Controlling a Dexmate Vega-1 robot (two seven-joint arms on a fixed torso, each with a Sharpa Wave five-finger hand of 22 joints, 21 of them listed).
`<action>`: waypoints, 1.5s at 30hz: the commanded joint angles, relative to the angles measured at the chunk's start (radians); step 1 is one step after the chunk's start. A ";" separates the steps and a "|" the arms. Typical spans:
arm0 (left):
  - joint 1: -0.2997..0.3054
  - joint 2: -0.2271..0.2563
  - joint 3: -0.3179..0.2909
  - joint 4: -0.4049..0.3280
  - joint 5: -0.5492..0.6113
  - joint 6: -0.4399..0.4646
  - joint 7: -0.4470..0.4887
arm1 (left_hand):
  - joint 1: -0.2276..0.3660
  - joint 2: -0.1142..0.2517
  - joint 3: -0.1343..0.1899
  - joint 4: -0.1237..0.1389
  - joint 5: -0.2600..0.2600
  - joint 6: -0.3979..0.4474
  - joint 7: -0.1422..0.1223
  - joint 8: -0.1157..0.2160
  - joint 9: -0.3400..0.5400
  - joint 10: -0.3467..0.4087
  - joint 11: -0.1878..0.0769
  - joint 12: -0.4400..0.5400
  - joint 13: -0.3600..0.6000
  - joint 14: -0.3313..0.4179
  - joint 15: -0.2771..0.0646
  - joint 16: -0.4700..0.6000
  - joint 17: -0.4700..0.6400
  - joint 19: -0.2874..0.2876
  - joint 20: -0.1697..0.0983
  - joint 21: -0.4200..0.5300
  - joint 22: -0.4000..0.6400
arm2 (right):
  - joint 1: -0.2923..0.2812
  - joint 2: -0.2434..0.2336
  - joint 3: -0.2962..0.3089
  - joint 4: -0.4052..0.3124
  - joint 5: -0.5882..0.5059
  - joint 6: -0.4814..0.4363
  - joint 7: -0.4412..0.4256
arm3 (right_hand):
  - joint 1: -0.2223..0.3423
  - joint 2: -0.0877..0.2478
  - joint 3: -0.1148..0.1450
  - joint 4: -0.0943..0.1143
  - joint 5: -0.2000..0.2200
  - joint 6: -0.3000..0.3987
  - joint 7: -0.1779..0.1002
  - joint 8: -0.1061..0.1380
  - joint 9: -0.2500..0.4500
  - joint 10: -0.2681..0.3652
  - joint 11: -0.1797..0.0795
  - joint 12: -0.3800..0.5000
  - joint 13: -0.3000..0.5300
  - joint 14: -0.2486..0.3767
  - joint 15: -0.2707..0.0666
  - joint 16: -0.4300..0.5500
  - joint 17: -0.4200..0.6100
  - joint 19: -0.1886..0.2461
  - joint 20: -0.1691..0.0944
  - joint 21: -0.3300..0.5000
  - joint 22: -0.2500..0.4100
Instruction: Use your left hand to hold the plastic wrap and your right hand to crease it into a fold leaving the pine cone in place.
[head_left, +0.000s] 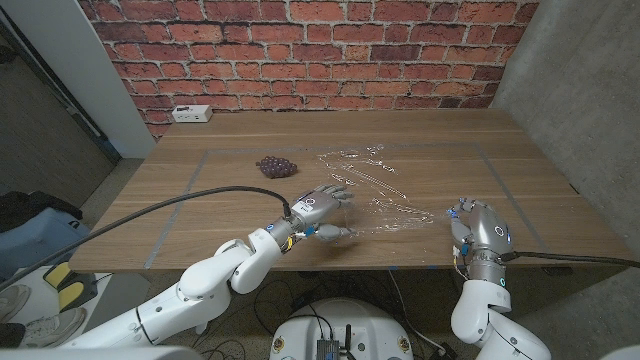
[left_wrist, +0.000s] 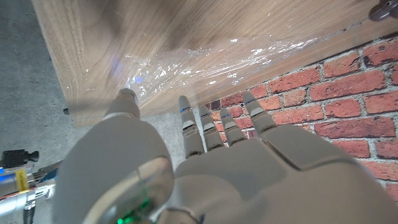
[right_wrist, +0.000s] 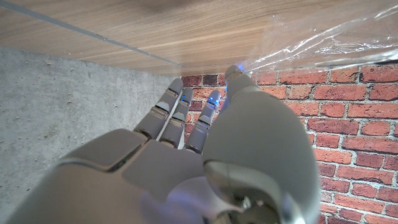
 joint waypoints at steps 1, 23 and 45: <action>-0.004 -0.001 0.030 0.008 0.151 0.015 0.061 | 0.052 -0.020 0.005 -0.036 0.021 0.020 -0.042 0.008 -0.017 0.003 -0.020 0.005 -0.002 0.005 -0.007 0.003 -0.001 0.008 -0.009 0.000 0.000 | 0.025 -0.006 -0.004 -0.010 -0.014 0.004 0.018 | 0.010 -0.014 0.003 -0.013 0.009 0.035 0.043 0.013 0.009 0.013 0.018 0.000 0.001 0.001 -0.171 -0.006 -0.003 0.006 0.017 0.007 0.001; -0.058 -0.029 0.073 0.078 0.165 -0.034 0.087 | 0.159 -0.018 0.009 -0.070 0.044 0.119 -0.075 0.026 -0.063 0.056 -0.043 0.029 -0.006 0.050 -0.050 0.011 -0.002 0.052 -0.038 0.006 -0.002 | 0.027 0.035 0.025 -0.019 -0.024 0.073 -0.016 | 0.018 -0.024 0.028 -0.039 0.019 0.053 0.091 0.022 0.001 0.040 0.041 0.000 0.002 0.014 -0.155 -0.028 -0.015 0.003 0.037 0.005 -0.002; -0.079 -0.110 0.104 0.245 0.151 -0.045 0.398 | 0.267 0.045 0.019 -0.080 0.010 0.436 -0.082 0.089 -0.096 0.220 -0.073 0.073 -0.010 0.187 -0.137 0.028 -0.004 0.135 -0.065 0.024 0.002 | 0.056 0.048 0.035 -0.005 -0.015 0.143 0.014 | 0.019 -0.030 0.050 -0.057 0.011 0.069 0.116 0.023 -0.011 0.071 0.055 0.012 0.009 0.032 -0.146 -0.043 -0.023 0.006 0.046 0.005 -0.003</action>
